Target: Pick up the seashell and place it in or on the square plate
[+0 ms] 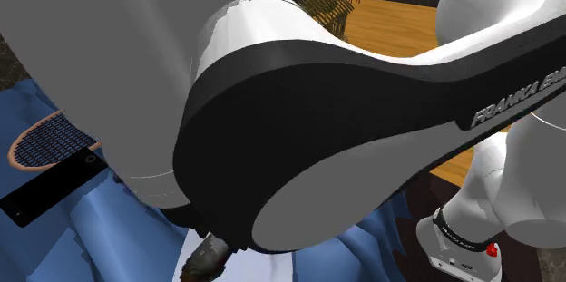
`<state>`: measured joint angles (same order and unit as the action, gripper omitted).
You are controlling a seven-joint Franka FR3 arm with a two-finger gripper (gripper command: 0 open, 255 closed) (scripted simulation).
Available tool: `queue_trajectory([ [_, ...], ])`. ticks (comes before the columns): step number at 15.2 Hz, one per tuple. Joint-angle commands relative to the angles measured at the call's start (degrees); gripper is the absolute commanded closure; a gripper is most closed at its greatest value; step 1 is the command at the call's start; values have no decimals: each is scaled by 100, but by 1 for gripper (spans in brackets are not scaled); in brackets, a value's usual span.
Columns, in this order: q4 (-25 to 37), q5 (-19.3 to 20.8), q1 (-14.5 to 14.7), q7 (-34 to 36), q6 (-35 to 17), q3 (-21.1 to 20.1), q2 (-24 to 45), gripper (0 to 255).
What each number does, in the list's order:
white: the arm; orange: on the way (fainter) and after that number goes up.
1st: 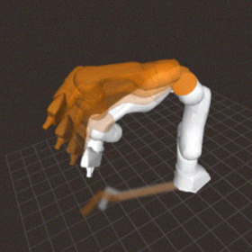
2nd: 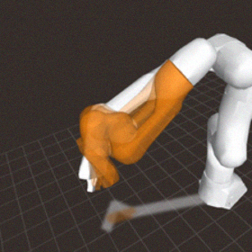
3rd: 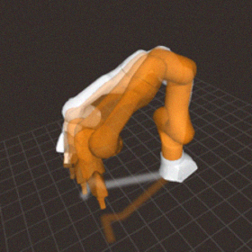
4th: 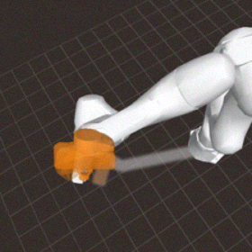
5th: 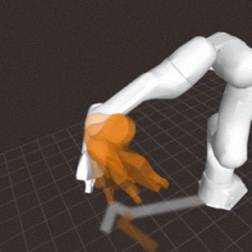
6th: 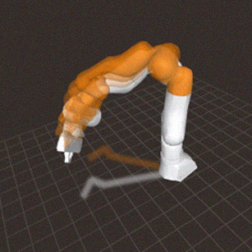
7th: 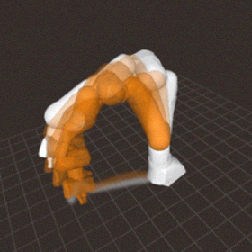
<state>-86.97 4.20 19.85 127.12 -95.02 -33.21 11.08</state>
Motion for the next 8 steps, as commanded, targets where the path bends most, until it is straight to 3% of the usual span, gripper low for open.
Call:
queue_trajectory([
  [1,-156,-9,86,166,-126,-58,-34,255],
  [8,-724,-18,50,154,-673,-43,-58,255],
])
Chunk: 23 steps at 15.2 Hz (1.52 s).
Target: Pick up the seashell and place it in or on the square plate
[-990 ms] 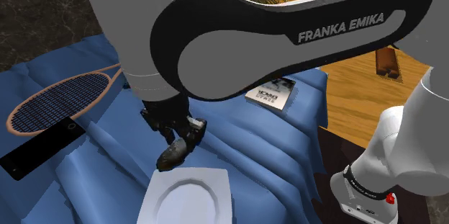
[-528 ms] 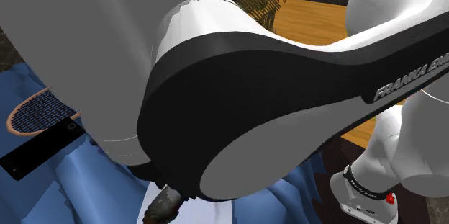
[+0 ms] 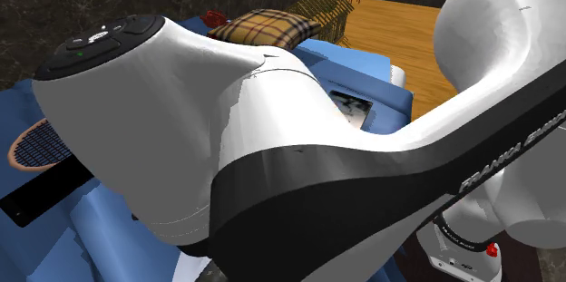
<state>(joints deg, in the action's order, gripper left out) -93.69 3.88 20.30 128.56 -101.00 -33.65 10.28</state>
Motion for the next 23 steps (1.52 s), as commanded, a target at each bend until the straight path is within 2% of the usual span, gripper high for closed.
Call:
queue_trajectory([
  [1,-126,16,2,10,-150,4,25,255],
  [5,-404,35,-5,18,-450,13,52,255],
  [13,-424,38,-6,19,-472,13,55,255],
  [14,-424,37,-6,19,-472,13,54,0],
  [19,-424,37,-6,19,-472,13,54,0],
  [23,304,26,20,6,257,-3,52,0],
])
